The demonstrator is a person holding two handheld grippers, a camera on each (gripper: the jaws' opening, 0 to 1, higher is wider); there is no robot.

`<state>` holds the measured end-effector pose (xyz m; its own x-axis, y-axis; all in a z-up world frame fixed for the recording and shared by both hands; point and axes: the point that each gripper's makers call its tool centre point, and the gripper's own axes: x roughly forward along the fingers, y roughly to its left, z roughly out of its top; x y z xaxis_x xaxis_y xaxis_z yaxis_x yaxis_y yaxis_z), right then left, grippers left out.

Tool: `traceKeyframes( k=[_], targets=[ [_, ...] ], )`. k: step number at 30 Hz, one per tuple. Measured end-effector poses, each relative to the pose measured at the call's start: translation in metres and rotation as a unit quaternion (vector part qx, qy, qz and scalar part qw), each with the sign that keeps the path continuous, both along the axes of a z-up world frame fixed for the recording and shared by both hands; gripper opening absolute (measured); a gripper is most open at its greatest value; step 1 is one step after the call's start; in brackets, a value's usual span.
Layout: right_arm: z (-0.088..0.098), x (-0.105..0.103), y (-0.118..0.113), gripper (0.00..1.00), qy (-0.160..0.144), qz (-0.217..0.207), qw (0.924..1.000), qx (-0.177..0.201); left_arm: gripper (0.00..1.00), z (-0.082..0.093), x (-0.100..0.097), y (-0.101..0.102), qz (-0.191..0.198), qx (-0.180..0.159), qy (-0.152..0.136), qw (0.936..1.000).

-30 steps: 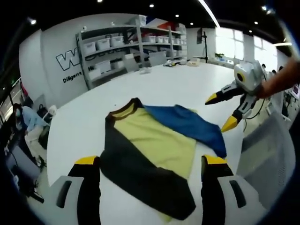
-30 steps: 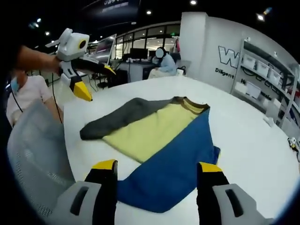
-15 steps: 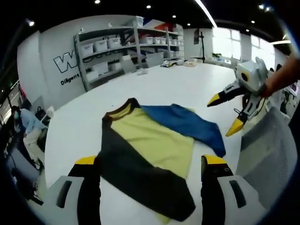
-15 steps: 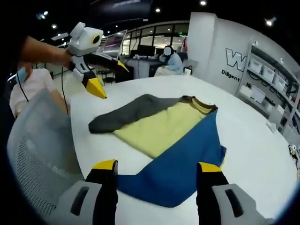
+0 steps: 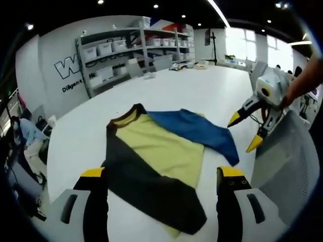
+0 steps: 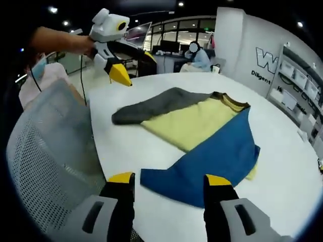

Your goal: Fold the garment on the visible template until the final outline fits inside the template.

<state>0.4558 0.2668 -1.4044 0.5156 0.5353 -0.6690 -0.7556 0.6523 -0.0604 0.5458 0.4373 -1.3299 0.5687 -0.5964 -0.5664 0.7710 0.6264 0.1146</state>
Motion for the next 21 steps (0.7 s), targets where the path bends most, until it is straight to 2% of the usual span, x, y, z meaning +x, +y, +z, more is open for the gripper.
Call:
traceKeyframes(
  k=[4,8,11,13,16,18,19,21],
  targets=[
    [-0.009,-0.008,0.006,0.41,0.014,0.025,0.9995,-0.012,0.86,-0.006,-0.006,0.005,-0.002,0.011,0.001,0.9999],
    [-0.017,-0.012,0.014,0.36,0.033,0.035,0.9987,-0.015,0.85,-0.011,-0.009,0.008,0.003,0.009,0.007,0.9999],
    [-0.028,-0.015,0.016,0.31,0.05,0.045,0.9972,-0.032,0.85,-0.012,-0.011,0.01,0.006,0.008,0.011,0.9999],
    [-0.033,-0.014,0.019,0.31,0.047,0.05,0.9968,-0.042,0.85,-0.013,-0.013,0.011,0.007,0.009,0.012,0.9999],
    [-0.04,-0.014,0.018,0.29,0.058,0.052,0.9952,-0.059,0.85,-0.012,-0.013,0.013,0.011,0.007,0.011,0.9998],
    [-0.045,-0.013,0.016,0.24,0.063,0.05,0.9944,-0.068,0.85,-0.012,-0.014,0.014,0.013,0.004,0.013,0.9998],
    [-0.043,-0.009,0.014,0.21,0.048,0.05,0.9948,-0.074,0.85,-0.012,-0.014,0.015,0.013,0.006,0.013,0.9998],
    [-0.043,-0.008,0.014,0.16,0.053,0.047,0.9948,-0.073,0.84,-0.014,-0.015,0.018,0.013,0.009,0.012,0.9998]
  ],
)
